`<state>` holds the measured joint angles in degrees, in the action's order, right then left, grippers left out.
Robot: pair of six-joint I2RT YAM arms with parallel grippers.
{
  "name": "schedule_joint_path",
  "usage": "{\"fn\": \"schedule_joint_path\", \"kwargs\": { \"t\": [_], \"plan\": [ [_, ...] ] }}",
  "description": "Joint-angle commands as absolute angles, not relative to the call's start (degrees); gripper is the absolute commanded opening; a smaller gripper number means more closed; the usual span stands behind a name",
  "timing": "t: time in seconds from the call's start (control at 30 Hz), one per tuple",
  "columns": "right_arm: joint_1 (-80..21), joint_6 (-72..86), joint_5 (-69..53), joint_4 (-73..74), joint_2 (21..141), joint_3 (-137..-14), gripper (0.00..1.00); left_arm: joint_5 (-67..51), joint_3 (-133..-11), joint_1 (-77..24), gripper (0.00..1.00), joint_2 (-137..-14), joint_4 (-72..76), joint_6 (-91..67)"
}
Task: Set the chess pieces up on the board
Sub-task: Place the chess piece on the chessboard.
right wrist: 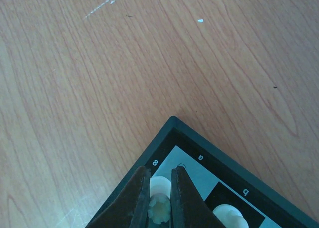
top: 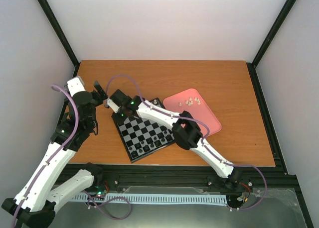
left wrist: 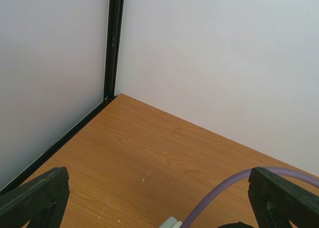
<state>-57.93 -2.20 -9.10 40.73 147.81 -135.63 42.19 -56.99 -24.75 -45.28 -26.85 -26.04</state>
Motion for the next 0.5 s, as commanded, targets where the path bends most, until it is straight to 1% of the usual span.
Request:
{"fn": "schedule_joint_path", "kwargs": {
  "t": [0.0, 0.47],
  "plan": [
    [-58.36, -2.77, -7.1, 40.79, 149.05, -137.72, 0.07, 42.19, -57.06, -24.35, 1.0, -45.61, -26.28, -26.89],
    [-58.36, -3.35, -4.57, 41.83, 150.74, -139.41, 0.12, 42.58, -57.13, -24.36, 1.0, -47.16, -25.75, -26.67]
  ]
}}
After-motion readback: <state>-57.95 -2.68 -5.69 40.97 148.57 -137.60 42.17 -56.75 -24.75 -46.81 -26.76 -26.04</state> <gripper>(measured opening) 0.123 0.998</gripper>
